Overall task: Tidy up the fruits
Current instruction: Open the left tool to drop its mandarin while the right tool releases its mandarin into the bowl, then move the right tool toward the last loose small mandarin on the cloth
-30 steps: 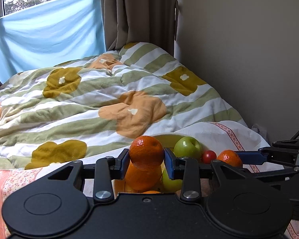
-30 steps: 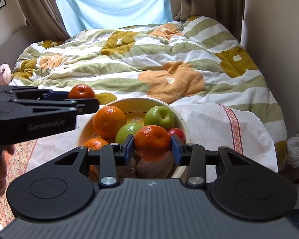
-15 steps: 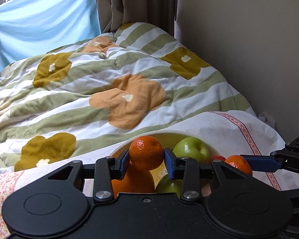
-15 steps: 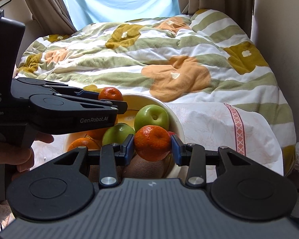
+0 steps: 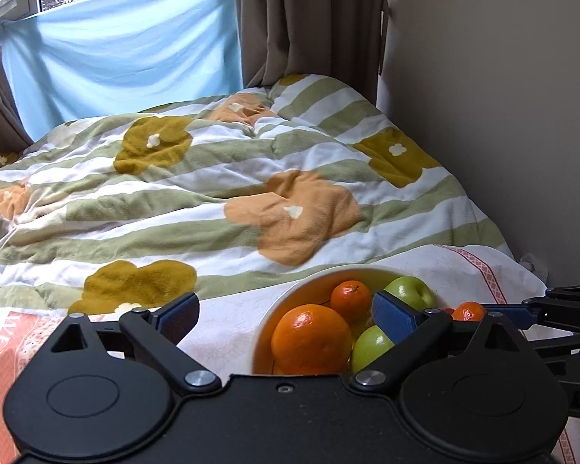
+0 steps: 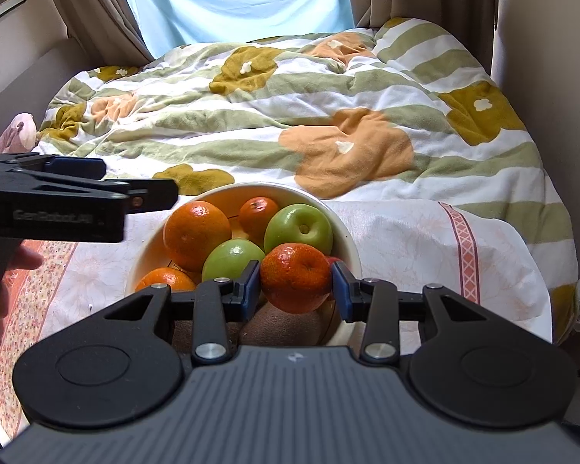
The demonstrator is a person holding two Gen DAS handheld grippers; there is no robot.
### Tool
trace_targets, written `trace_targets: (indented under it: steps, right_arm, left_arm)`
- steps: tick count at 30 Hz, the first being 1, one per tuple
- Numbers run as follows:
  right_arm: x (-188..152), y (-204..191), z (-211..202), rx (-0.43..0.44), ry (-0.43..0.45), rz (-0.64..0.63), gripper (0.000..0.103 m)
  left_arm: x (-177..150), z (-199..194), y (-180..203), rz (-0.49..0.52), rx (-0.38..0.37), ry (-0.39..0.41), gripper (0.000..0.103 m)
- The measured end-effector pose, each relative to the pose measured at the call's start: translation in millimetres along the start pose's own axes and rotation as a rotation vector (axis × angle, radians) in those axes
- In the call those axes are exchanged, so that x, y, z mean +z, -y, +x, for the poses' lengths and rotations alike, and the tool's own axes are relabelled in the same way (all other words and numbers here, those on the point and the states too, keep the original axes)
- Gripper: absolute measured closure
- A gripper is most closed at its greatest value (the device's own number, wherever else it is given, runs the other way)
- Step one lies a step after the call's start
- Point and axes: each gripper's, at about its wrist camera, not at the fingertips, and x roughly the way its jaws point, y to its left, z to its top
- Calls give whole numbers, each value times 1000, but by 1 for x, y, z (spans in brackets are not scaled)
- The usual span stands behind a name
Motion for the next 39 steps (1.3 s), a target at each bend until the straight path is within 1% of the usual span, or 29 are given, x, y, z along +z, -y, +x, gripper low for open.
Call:
trace_targets:
  steps: [3, 8, 17, 18, 20, 22, 23, 24, 25, 28, 32, 34, 39]
  right_arm:
    - [1, -3, 1, 10, 3, -5, 49]
    - [4, -6, 2, 16, 7, -15, 49]
    - [3, -4, 6, 18, 11, -31, 48]
    - [3, -4, 7, 23, 12, -36, 47]
    - [4, -4, 8, 34, 23, -50, 39]
    - [4, -5, 7, 35, 37, -60, 18]
    - [4, -5, 7, 43, 35, -66, 15]
    - [3, -5, 7, 50, 34, -67, 10]
    - [2, -4, 7, 54, 35, -62, 0]
    - [0, -3, 7, 62, 36, -55, 0]
    - [-4, -6, 2, 36, 48, -67, 0]
    - [-5, -8, -6, 28, 62, -60, 0]
    - [-16, -17, -35, -8, 108, -51, 0]
  left_arm:
    - [-3, -11, -7, -26, 19, 3, 5]
    - [-10, -26, -13, -40, 60, 7, 5]
    - [-24, -41, -18, -70, 96, 10, 5]
    - [-26, -42, -18, -77, 96, 12, 5]
    - [-30, -44, -16, -89, 100, 15, 5]
    - [-33, -45, -15, -97, 107, 16, 5]
    - [-35, -46, -14, -102, 110, 15, 5]
    - [-37, -46, -14, -108, 114, 12, 5]
    - [-39, -47, -14, -113, 118, 10, 5]
    - [-44, -51, -15, -131, 130, 11, 5]
    - [-50, -62, -17, -138, 132, 26, 5]
    - [-53, -72, -17, -135, 136, 46, 5]
    - [-64, -103, -19, -136, 114, 97, 5]
